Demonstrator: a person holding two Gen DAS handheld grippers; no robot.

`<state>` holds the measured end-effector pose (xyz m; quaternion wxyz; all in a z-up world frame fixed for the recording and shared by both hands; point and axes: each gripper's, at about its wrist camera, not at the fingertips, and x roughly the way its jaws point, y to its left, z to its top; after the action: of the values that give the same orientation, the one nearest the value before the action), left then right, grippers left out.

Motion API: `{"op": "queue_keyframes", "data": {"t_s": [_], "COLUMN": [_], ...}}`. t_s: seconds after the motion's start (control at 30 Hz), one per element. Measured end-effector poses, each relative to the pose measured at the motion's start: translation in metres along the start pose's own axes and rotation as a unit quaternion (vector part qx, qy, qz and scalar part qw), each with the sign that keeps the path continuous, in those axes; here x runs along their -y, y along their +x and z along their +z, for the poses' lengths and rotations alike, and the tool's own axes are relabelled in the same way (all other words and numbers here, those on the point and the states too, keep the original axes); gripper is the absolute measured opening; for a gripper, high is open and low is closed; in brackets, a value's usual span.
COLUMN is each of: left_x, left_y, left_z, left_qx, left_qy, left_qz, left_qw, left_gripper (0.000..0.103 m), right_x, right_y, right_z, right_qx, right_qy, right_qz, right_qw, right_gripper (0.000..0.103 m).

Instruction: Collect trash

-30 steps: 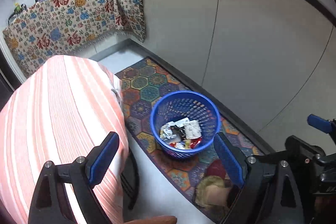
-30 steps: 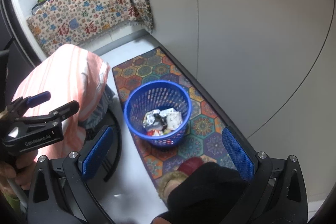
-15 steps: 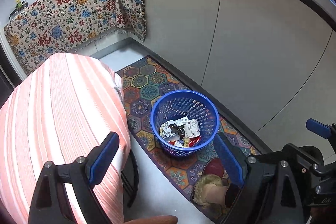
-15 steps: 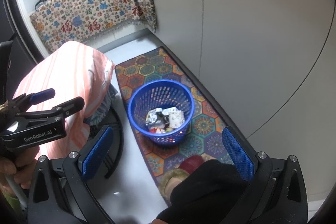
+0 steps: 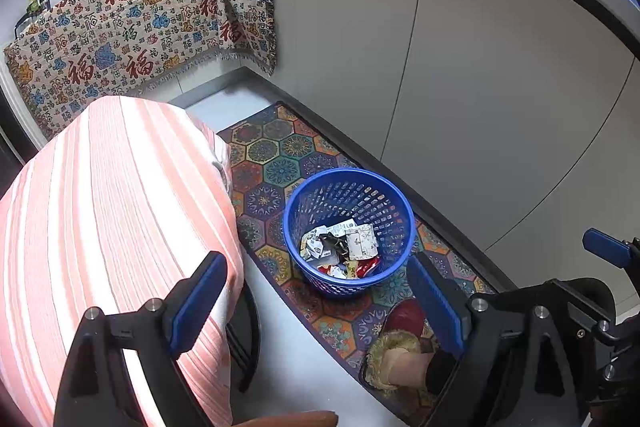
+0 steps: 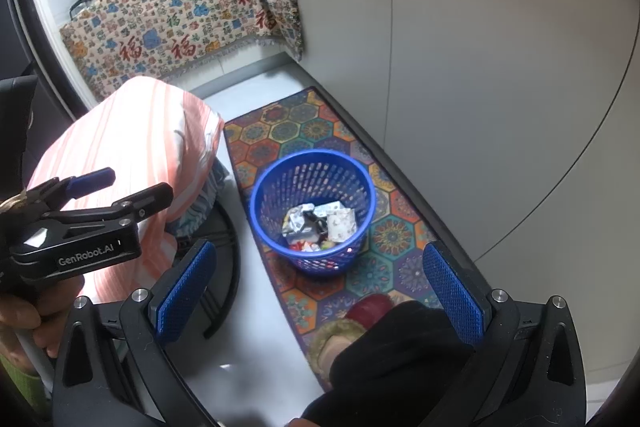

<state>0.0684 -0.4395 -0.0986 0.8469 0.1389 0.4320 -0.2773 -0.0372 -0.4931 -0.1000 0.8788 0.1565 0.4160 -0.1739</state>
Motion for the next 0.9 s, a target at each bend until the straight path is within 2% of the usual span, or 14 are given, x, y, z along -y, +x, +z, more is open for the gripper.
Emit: {"op": "queue_keyframes", "data": {"t_s": [0.9], "left_x": [0.0040], "left_y": [0.0020], "left_z": [0.0013], "left_qx": [-0.003], "left_qy": [0.002], "left_qz": [-0.002], "left_qw": [1.0000], "left_gripper": [0.093], "right_x": [-0.0004], "right_y": [-0.0006], "right_z": [0.0008], "right_qx": [-0.003], "right_qy": [0.001], "right_qz": [0.004], "right_qw": [1.000], "right_gripper": [0.103]}}
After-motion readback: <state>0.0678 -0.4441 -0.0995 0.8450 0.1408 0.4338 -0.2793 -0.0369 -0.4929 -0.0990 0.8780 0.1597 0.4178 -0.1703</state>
